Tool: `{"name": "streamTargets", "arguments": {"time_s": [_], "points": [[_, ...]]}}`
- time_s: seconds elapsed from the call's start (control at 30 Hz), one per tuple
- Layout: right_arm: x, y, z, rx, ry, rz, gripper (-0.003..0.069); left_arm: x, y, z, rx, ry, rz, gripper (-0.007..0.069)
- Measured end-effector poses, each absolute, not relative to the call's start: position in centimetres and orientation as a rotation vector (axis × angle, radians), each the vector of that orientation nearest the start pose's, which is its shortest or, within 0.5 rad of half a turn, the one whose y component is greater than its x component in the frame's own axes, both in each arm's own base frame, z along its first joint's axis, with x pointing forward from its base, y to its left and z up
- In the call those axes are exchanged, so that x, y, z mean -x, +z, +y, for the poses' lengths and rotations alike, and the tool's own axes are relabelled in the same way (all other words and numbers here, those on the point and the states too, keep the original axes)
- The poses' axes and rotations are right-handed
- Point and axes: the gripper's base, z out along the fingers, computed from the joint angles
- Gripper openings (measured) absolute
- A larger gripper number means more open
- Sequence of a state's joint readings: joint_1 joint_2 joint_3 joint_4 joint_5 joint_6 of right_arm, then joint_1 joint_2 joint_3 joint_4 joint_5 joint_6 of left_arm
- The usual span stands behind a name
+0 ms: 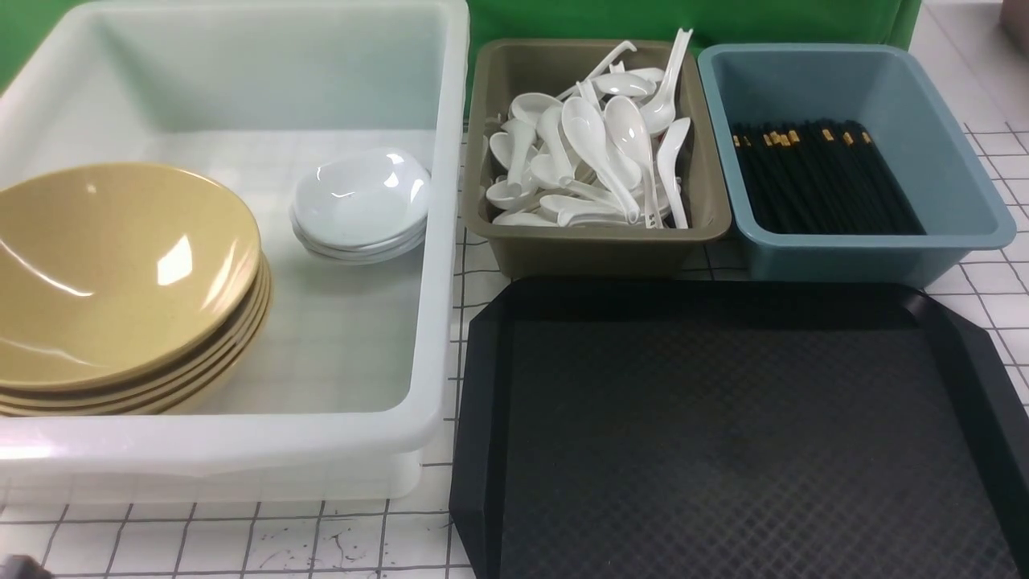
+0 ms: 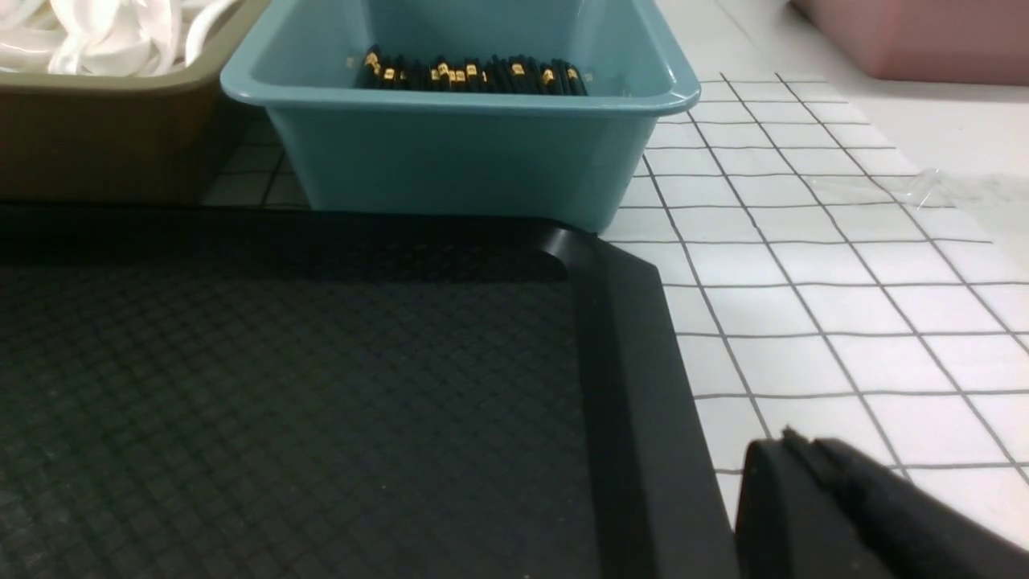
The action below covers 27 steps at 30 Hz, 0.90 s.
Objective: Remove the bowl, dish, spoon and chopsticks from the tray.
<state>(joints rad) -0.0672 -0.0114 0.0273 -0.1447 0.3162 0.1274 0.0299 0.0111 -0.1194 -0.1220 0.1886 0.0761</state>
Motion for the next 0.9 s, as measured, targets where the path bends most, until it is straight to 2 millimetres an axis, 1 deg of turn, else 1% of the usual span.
{"name": "streamTargets", "arguments": {"time_s": [0.1, 0.17, 0.27, 0.37, 0.9], "points": [[-5.4, 17.6, -0.8, -0.084, -0.096, 1.812, 0.0055, -5.5, 20.5, 0.1, 0.058, -0.018, 1.614, -0.0012], [-5.4, 17.6, -0.8, -0.084, -0.095, 1.812, 0.0055, -5.6, 19.3, 0.1, 0.061, -0.012, 1.665, -0.0012], [-5.4, 17.6, -0.8, -0.084, -0.095, 1.812, 0.0058, -5.6, 18.5, 0.1, 0.059, -0.01, 1.714, -0.0012], [-5.4, 17.6, -0.8, -0.084, -0.095, 1.812, 0.0061, -5.4, 17.7, 0.0, 0.056, -0.023, 1.804, -0.0012], [-5.4, 17.6, -0.8, -0.084, -0.095, 1.812, 0.0079, -5.4, 17.7, -0.1, 0.059, -0.027, 1.81, -0.0012]]}}
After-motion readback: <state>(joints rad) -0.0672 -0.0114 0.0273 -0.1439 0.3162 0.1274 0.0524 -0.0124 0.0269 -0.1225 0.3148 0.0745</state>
